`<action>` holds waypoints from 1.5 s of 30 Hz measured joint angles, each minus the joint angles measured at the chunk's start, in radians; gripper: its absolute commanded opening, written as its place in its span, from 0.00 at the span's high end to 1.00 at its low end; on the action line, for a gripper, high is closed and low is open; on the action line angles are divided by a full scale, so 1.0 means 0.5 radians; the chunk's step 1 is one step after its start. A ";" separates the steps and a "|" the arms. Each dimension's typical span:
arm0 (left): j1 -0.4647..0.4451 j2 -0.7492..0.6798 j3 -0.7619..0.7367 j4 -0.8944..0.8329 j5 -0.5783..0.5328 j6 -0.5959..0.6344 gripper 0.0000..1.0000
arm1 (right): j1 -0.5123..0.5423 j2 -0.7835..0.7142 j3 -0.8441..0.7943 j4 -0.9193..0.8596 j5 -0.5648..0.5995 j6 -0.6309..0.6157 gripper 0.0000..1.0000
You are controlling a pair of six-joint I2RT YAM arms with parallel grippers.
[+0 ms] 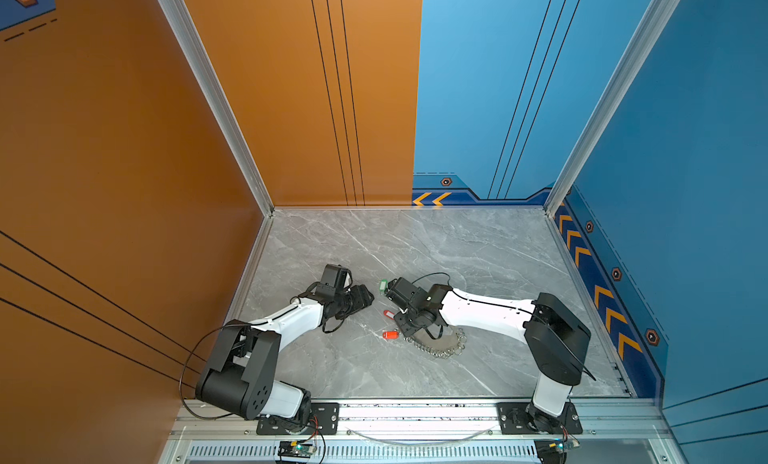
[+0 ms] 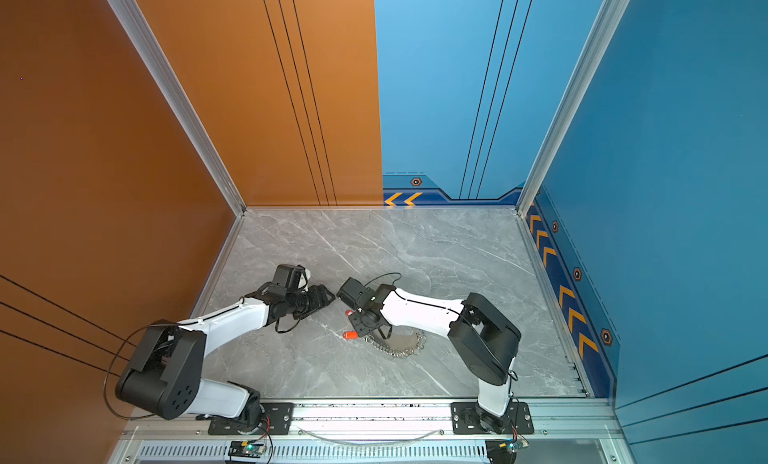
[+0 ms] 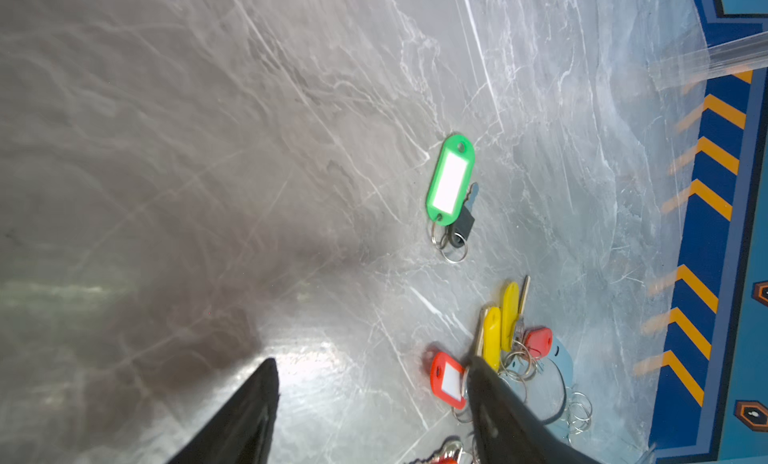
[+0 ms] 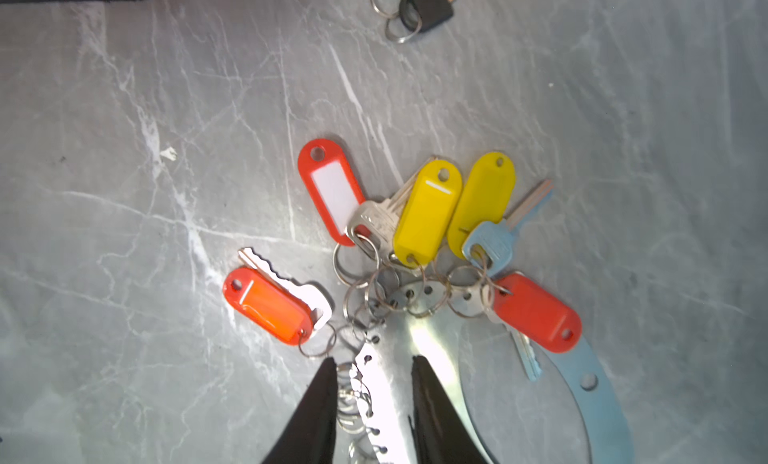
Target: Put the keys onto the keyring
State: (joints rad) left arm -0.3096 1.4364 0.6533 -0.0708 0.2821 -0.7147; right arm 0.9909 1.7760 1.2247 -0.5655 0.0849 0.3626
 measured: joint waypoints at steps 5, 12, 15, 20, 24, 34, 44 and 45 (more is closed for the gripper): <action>-0.038 0.000 -0.017 0.001 -0.002 0.017 0.28 | 0.060 -0.057 -0.033 -0.007 0.051 -0.002 0.57; -0.051 0.000 -0.026 -0.004 -0.002 0.024 0.28 | 0.192 0.111 0.024 -0.042 0.098 -0.037 0.65; -0.051 0.000 -0.026 -0.007 -0.004 0.029 0.28 | 0.194 0.166 0.058 -0.054 0.105 -0.060 0.69; -0.051 0.000 -0.026 -0.007 -0.008 0.031 0.28 | 0.193 0.220 0.094 -0.062 0.168 -0.069 0.70; -0.051 0.000 -0.026 -0.007 -0.009 0.031 0.28 | 0.192 0.273 0.138 -0.104 0.234 -0.069 0.73; -0.051 0.000 -0.027 -0.008 -0.009 0.031 0.27 | 0.120 0.320 0.197 -0.158 0.359 -0.051 0.78; -0.051 0.001 -0.026 -0.008 -0.009 0.031 0.27 | 0.088 0.319 0.197 -0.166 0.396 -0.027 0.87; -0.051 0.002 -0.026 -0.008 -0.009 0.031 0.27 | 0.088 0.319 0.197 -0.166 0.402 -0.023 0.87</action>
State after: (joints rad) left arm -0.3351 1.4376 0.6403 -0.0746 0.2775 -0.6994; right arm 1.0348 1.9354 1.3231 -0.6483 0.2859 0.3511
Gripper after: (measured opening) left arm 0.727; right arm 0.133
